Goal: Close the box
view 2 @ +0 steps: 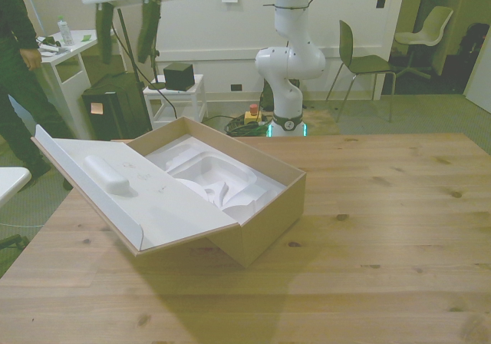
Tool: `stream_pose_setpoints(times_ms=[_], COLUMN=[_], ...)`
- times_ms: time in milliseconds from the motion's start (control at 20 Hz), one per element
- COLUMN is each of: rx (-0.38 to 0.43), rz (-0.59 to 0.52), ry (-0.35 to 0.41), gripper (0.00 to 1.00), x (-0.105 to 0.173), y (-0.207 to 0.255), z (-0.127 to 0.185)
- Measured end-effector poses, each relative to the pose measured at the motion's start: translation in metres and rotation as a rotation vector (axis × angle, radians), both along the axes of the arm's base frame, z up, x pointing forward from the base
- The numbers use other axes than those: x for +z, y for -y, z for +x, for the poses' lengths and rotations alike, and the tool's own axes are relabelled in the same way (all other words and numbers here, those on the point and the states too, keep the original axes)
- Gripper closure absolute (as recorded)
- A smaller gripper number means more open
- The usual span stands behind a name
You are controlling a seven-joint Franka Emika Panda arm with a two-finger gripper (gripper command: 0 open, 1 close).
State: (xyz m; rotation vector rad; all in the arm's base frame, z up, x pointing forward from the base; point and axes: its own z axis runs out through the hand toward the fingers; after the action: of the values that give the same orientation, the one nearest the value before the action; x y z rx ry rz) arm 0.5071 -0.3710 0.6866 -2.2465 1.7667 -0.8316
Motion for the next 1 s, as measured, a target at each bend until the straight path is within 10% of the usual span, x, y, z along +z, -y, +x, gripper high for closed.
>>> stream_pose_setpoints(times_ms=[1000], rx=[-0.076], rz=[0.013], ry=[-0.056], gripper=[0.00], x=[-0.067], y=[0.118], z=[0.080])
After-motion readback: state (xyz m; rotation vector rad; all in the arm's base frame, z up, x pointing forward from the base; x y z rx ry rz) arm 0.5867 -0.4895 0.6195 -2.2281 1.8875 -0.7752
